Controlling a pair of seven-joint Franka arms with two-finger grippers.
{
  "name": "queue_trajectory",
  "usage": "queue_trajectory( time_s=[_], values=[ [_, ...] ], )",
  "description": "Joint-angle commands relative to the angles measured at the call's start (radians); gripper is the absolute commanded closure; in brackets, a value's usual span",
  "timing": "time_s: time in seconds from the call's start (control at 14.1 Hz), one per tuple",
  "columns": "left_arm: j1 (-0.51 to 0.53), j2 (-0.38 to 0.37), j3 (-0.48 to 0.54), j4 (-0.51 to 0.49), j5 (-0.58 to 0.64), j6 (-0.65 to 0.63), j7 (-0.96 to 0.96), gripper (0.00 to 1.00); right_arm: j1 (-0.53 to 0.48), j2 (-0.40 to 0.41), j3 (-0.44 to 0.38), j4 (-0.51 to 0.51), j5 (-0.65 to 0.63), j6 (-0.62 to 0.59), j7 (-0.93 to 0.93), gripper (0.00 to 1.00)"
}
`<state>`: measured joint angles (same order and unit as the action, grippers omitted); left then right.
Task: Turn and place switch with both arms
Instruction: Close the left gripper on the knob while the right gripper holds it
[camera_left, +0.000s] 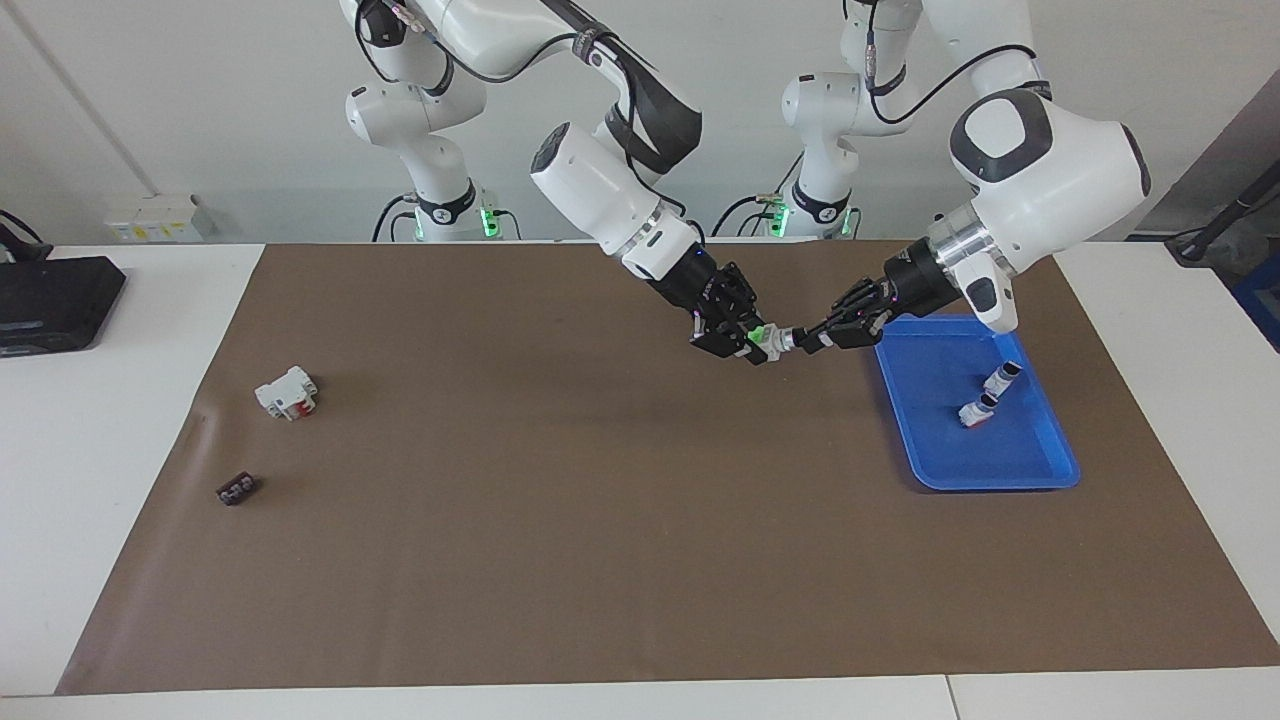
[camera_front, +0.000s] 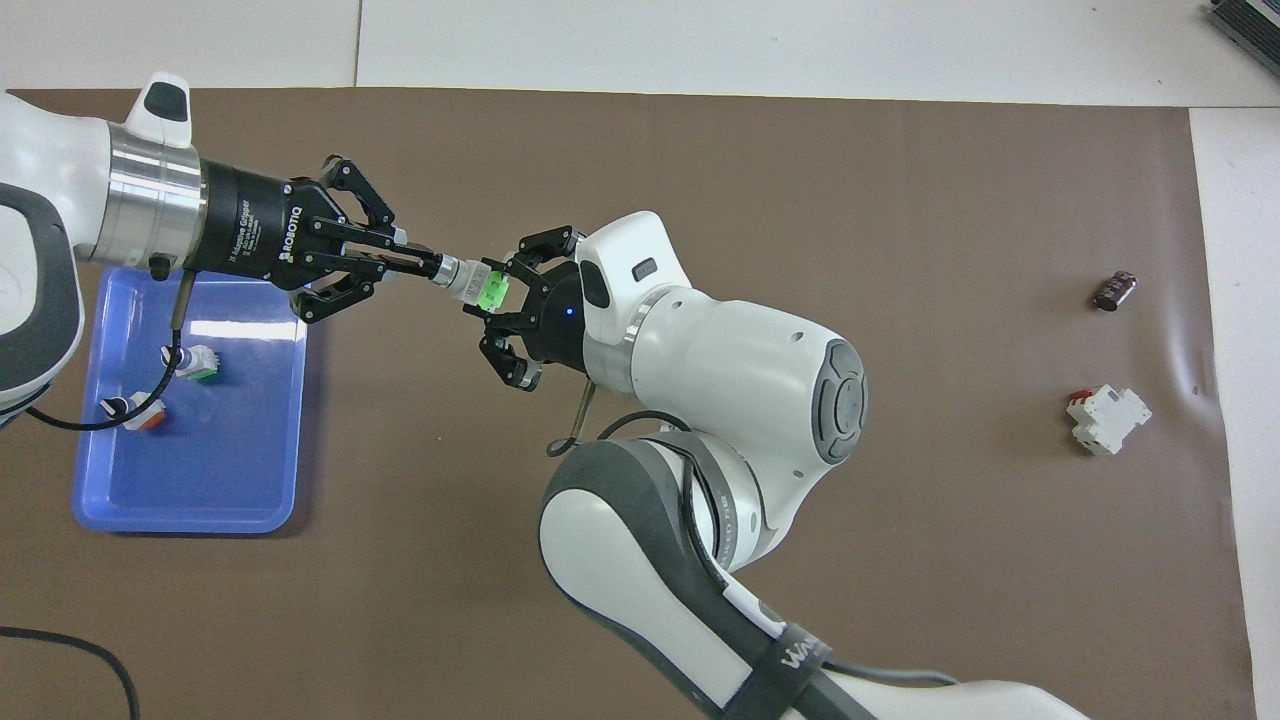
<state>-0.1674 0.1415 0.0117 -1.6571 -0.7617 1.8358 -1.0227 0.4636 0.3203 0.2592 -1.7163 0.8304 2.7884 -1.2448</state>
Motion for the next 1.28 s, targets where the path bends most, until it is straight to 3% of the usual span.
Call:
queue_trajectory(
  time_s=[0.0,1.21],
  values=[
    [-0.023,-0.011,0.008,0.0,0.056,-0.003,-0.175,1.0,-0.005,-0.02,0.008,-0.011,-0.025,0.002,0.039,1.0],
    [-0.044,-0.013,0.008,-0.007,0.125,0.034,-0.914,1.0,-0.005,-0.02,0.009,-0.011,-0.027,0.002,0.068,1.0]
  ],
)
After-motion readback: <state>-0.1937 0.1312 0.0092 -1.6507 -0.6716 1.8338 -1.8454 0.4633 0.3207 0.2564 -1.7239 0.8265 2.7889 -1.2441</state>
